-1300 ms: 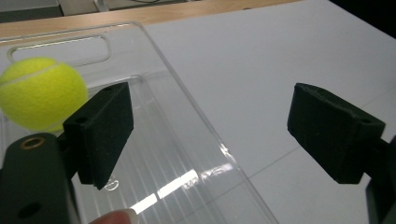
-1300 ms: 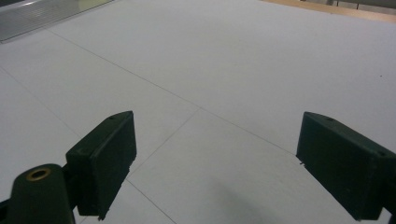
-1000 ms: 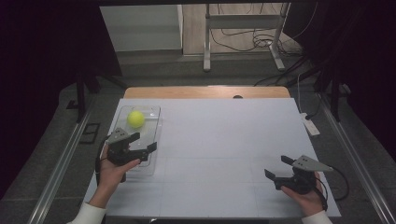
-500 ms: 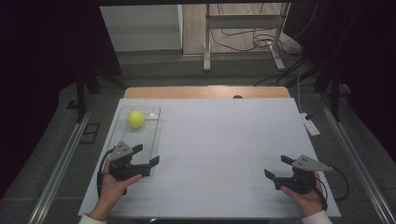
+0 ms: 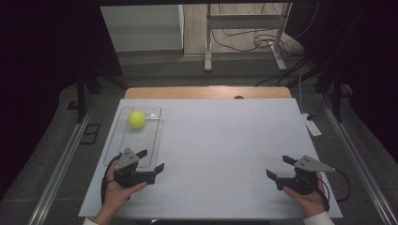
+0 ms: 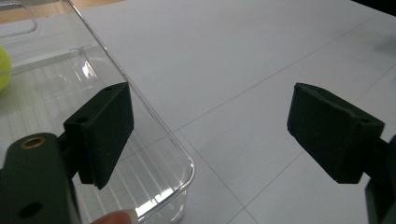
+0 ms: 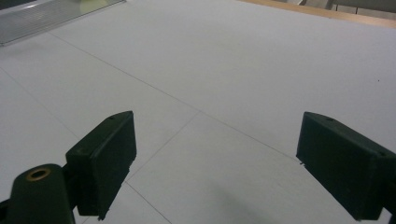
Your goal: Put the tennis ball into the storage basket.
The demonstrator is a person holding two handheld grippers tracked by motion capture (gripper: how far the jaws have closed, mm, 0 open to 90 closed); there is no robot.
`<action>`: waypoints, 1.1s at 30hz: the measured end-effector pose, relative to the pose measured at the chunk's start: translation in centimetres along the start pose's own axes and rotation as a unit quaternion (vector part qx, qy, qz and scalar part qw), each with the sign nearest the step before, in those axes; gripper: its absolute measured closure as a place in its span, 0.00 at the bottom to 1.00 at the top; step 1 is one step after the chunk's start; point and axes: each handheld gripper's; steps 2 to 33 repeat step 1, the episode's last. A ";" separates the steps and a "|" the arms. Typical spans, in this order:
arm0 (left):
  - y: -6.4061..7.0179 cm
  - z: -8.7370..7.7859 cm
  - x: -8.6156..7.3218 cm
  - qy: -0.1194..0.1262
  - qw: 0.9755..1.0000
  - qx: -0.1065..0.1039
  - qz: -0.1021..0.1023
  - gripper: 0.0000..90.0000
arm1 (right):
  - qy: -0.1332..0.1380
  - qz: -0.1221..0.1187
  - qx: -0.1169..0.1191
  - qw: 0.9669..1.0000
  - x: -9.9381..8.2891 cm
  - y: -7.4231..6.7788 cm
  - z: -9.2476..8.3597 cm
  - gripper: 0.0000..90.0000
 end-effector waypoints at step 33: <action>0.0 0.0 0.0 -0.001 1.000 0.000 0.000 0.18 | -0.001 0.000 -0.001 1.000 0.0 0.0 0.0 0.14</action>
Point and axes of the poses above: each handheld gripper's, and its own axes: z roughly forward along the jaws, x roughly out of its top, y roughly to its right, and after that the axes turned 10 degrees about y, right-handed
